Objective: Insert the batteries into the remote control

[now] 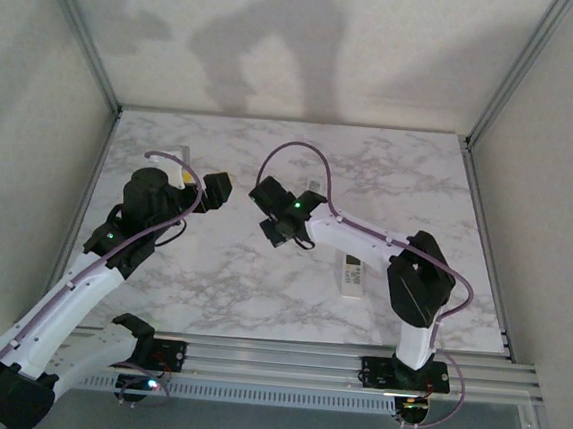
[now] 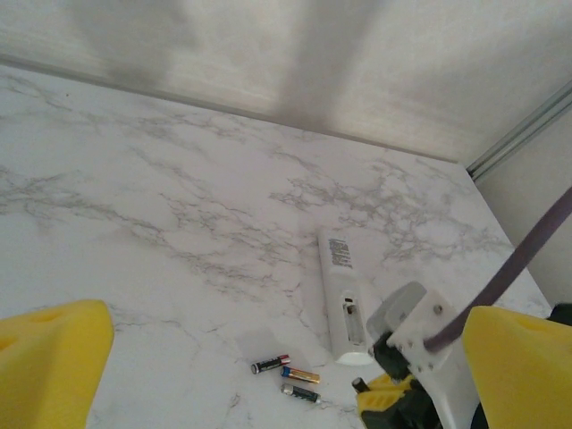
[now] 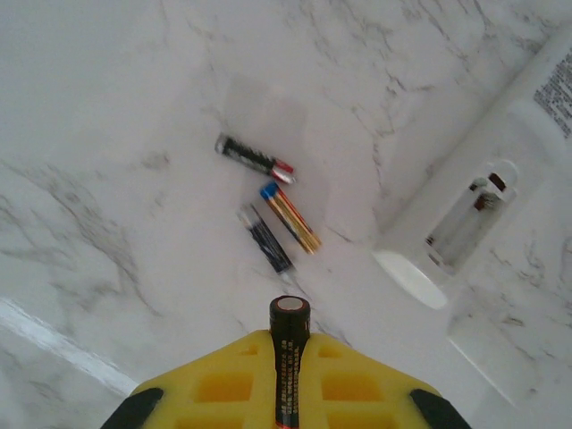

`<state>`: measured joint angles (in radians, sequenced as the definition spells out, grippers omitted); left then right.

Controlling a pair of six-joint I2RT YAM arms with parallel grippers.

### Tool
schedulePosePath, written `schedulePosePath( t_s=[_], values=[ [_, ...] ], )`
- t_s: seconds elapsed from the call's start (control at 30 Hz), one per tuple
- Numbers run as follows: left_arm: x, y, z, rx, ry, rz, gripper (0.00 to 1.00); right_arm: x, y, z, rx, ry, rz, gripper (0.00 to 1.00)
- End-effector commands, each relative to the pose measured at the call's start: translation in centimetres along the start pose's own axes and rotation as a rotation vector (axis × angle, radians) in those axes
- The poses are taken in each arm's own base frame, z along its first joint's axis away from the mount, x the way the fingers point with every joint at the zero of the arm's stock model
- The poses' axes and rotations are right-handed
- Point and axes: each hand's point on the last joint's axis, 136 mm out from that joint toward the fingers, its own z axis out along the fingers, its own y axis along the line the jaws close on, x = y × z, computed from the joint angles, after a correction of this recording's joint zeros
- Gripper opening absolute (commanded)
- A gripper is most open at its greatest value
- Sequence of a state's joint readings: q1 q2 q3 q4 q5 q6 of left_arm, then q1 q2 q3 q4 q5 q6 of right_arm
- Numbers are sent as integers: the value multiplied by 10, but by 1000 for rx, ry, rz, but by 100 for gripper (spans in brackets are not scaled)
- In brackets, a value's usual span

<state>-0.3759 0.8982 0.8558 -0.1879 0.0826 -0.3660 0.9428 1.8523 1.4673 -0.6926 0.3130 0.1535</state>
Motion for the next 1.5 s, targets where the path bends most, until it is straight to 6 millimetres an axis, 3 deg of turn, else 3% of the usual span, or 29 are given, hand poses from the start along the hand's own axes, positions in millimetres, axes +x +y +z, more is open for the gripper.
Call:
schedulePosePath(
  t_s=[0.0, 0.3, 0.4, 0.53, 0.63, 0.73, 0.87, 1.07, 1.27, 1.47],
  values=[
    [-1, -1, -1, 12, 0, 10, 100, 6, -19, -9, 58, -11, -87, 8],
    [3, -4, 9, 29, 22, -6, 100, -14, -50, -27, -22, -115, 198, 9],
    [3, -3, 14, 19, 28, 3, 100, -12, -54, -28, -19, -121, 178, 8],
    [1, -1, 20, 1, 33, 51, 100, 10, -49, -27, -61, -83, -31, 10],
    [0, -1, 21, -8, 39, 132, 99, 42, -36, -24, -124, -24, -334, 11],
    [1, 8, 22, -53, 32, 226, 99, 72, -38, -16, -115, 33, -589, 9],
    [15, 17, 34, -58, 37, 361, 99, 101, -32, -4, -176, 108, -803, 9],
    [39, -2, 52, 143, 86, 447, 99, 125, -6, 29, -259, 201, -986, 10],
    [46, 6, 52, 202, 85, 444, 100, 131, 8, 60, -253, 228, -1068, 13],
    [43, 9, 47, 190, 67, 435, 100, 146, 11, 62, -273, 250, -1069, 36]
  ],
)
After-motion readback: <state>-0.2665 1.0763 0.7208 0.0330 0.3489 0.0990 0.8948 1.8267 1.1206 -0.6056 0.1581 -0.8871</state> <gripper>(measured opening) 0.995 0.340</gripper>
